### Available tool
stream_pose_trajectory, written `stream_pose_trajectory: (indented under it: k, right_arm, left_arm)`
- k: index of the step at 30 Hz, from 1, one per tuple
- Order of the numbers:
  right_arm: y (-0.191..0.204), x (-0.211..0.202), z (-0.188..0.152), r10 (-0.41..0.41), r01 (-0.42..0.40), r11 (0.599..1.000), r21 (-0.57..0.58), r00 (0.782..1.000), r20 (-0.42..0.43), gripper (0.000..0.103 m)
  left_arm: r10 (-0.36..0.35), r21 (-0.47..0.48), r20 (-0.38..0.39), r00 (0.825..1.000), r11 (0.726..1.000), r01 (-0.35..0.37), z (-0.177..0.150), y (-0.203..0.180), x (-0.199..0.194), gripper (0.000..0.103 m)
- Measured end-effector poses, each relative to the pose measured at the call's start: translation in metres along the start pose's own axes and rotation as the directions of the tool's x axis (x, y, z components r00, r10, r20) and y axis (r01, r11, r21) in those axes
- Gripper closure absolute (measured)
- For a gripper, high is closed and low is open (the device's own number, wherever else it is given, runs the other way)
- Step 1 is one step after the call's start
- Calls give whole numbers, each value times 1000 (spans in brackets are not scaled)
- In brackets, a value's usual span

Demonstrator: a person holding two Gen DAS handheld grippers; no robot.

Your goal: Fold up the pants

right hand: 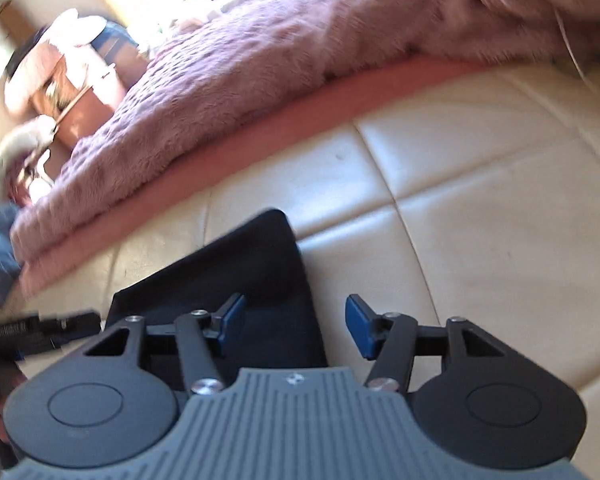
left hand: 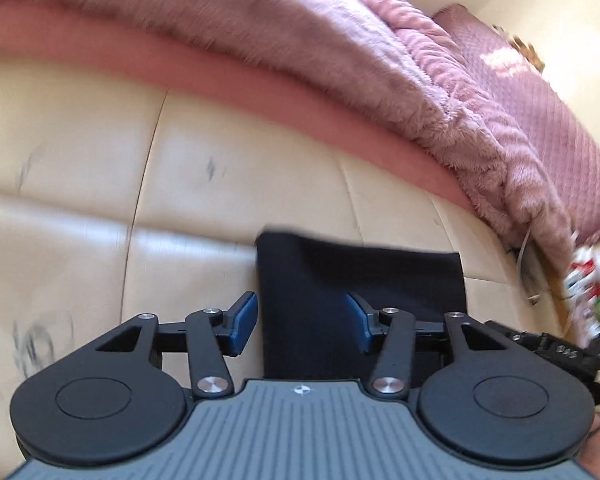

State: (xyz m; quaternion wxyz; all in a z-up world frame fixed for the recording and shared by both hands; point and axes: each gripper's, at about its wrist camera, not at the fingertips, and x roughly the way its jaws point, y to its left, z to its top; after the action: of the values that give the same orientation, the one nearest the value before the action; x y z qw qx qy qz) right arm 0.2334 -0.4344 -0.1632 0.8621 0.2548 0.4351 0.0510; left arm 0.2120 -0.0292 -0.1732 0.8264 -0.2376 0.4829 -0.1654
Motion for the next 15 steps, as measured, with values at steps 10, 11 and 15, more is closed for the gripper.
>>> stream_pose_trajectory:
  k: [10,11,15]
  right_arm:
    - [-37,22,-20,160,-149,964,220,987,-34,56]
    - [-38,25,-19,175,-163,960,227,984,-36,56]
    - [-36,38,-18,239,-223,948,226,970,-49,63]
  left_arm:
    - [-139,-162,-31,990,978,132,-16,27,18,43]
    - [-149,-176,-25,988,974,143,-16,29,20,43]
    - [-164,-196,-20,986,968,157,-15,29,27,50]
